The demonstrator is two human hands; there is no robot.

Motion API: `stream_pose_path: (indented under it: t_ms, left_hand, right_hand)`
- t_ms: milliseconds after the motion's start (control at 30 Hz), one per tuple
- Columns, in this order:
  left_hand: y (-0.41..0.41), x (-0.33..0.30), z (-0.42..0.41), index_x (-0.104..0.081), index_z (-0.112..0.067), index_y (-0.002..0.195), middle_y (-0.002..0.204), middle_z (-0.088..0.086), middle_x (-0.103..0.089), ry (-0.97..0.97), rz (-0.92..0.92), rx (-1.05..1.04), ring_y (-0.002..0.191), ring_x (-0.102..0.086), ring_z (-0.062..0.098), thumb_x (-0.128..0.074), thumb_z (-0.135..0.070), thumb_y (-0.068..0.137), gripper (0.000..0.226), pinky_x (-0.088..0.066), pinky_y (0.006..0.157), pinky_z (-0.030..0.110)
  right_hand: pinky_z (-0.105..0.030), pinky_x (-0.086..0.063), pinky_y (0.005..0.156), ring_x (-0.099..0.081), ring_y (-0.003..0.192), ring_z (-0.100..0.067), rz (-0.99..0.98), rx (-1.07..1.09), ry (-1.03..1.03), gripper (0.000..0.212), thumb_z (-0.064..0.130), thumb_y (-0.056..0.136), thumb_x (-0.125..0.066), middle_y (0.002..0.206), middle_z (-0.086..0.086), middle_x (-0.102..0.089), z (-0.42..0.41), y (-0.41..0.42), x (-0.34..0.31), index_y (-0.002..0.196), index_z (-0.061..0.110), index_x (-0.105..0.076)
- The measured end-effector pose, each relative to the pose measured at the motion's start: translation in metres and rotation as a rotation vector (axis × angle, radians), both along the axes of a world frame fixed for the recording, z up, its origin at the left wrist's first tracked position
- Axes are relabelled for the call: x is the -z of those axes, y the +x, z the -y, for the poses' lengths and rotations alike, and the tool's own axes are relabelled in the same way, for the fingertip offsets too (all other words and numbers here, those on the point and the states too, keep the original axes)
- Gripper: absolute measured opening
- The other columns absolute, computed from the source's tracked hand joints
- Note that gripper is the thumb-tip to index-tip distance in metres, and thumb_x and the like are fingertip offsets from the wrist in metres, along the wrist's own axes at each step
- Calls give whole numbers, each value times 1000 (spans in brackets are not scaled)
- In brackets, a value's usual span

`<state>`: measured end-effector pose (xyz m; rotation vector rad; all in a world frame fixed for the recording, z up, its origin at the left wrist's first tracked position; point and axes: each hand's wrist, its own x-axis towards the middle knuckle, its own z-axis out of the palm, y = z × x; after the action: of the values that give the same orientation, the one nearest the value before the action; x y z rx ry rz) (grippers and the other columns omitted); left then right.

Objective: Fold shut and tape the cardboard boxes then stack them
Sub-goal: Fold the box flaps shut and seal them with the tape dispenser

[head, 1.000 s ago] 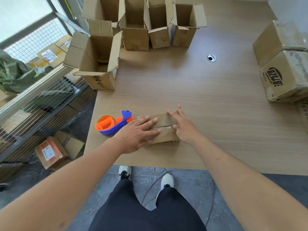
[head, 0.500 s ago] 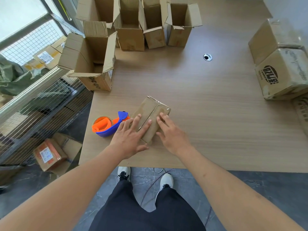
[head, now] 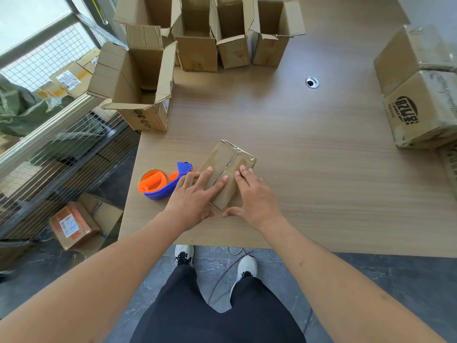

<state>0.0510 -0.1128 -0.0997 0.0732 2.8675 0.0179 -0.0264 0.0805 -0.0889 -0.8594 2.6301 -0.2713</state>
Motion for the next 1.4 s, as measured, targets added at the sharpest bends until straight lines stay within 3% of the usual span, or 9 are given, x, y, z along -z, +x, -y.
stream_pose_path:
  t_ms: [133,267,467,633,800,967,1167,1267,1400]
  left_hand:
    - [0,-1,11,6,-49,159,169,3,-5,49,40,29,134,-24,31,-69,-77,73,118,-25,119,45]
    - [1,-2,11,-16,-50,159,167,4,-20,124,-40,6,129,-34,32,-61,-83,74,102,-32,112,47]
    - [3,2,4,-44,-42,152,157,9,-43,93,-152,9,117,-51,35,-77,-64,75,87,-43,101,48]
    - [6,3,0,-40,-36,156,159,14,-40,66,-195,39,123,-51,38,-68,-65,83,83,-41,106,49]
    - [7,0,-20,-28,-39,159,161,12,-32,45,-121,-9,122,-45,36,-59,-70,85,86,-36,105,47]
    - [6,-16,9,-53,-25,148,147,9,-53,196,-177,106,106,-55,37,-82,-34,79,75,-50,97,49]
    - [10,-14,42,-68,-8,132,141,12,-61,361,-219,150,138,-50,43,-88,-13,79,57,-51,105,55]
    - [14,-7,39,-71,-4,127,138,20,-60,433,-248,110,135,-53,43,-89,-9,77,54,-53,101,54]
    - [17,-4,27,-75,-2,118,134,22,-61,463,-305,78,134,-54,41,-89,-24,78,47,-51,105,51]
  right_hand:
    - [-41,-36,112,-45,137,-28,-190,-32,82,120,81,51,-76,150,-10,-48,13,-5,-1,143,8,-50]
    - [-45,-47,101,-49,134,-35,-266,-109,123,115,82,61,-68,147,-18,-49,9,-2,6,141,1,-51]
    - [-51,-25,121,-2,155,-42,-129,-176,283,111,80,85,-19,166,-26,-2,7,7,18,158,-2,-3]
    - [-49,-14,125,11,155,-39,-107,-232,306,116,82,82,-7,167,-25,10,2,1,18,158,-4,9]
    - [-46,2,128,11,155,-39,-144,-265,243,123,87,80,-20,167,-26,7,-11,-5,11,159,-6,0]
    - [-46,-9,128,21,153,-39,-126,-264,199,113,70,94,-45,166,-26,18,-16,-1,15,157,-6,10]
    - [-40,-18,126,32,150,-30,42,-186,112,121,54,89,-67,164,-13,33,-5,-2,17,157,-1,16]
    - [-39,-24,123,26,154,-23,93,-186,106,120,45,88,-74,165,-4,33,-1,-14,8,160,5,13]
    - [-40,-8,128,11,157,-20,-17,-261,142,103,14,92,-69,169,-2,20,3,-23,-5,162,11,7]
